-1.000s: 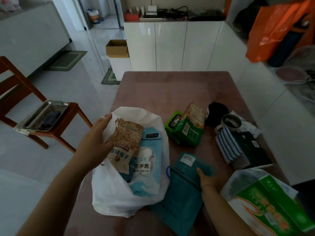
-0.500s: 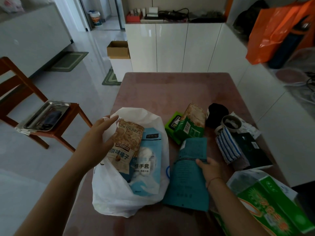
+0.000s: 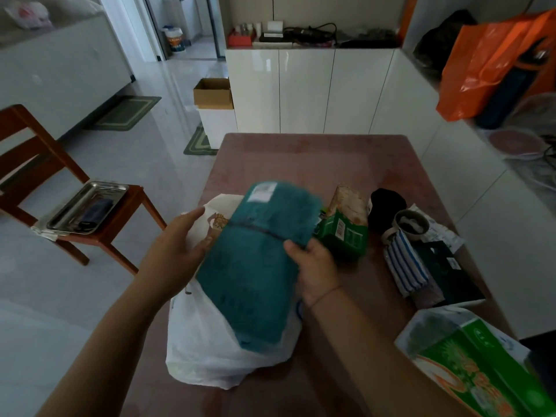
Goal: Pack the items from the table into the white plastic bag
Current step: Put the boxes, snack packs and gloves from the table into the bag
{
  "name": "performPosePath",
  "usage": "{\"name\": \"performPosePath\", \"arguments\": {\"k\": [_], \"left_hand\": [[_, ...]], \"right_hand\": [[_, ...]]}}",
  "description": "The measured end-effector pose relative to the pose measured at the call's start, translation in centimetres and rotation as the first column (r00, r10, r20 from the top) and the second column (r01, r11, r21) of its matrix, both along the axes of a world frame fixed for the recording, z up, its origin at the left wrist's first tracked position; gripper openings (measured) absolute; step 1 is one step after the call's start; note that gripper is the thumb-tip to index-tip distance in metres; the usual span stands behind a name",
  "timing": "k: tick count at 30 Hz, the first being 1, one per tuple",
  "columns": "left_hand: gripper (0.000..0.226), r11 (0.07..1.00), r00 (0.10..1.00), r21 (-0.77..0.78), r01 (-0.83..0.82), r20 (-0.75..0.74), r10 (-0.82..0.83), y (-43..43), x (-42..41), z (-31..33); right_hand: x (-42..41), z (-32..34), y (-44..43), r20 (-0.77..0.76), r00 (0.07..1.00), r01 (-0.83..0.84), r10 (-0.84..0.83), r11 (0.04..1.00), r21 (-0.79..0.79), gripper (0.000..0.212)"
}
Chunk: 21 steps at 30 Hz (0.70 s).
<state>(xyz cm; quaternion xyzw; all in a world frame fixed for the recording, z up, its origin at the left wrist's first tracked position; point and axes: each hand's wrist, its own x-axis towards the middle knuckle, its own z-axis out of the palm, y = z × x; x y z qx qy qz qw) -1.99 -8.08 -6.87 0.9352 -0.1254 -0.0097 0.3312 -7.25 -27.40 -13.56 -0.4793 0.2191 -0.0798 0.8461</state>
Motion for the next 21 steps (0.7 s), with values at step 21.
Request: {"name": "performPosePath", "arguments": {"k": [21], "left_hand": [[0.07,0.863,0.978,0.503,-0.049,0.201,-0.062,0.0,9.5,-2.4]], "right_hand": [[6.3,-4.8,5.2,-0.185,0.894,-0.377,0.409,0.908,0.185,0.034]]}}
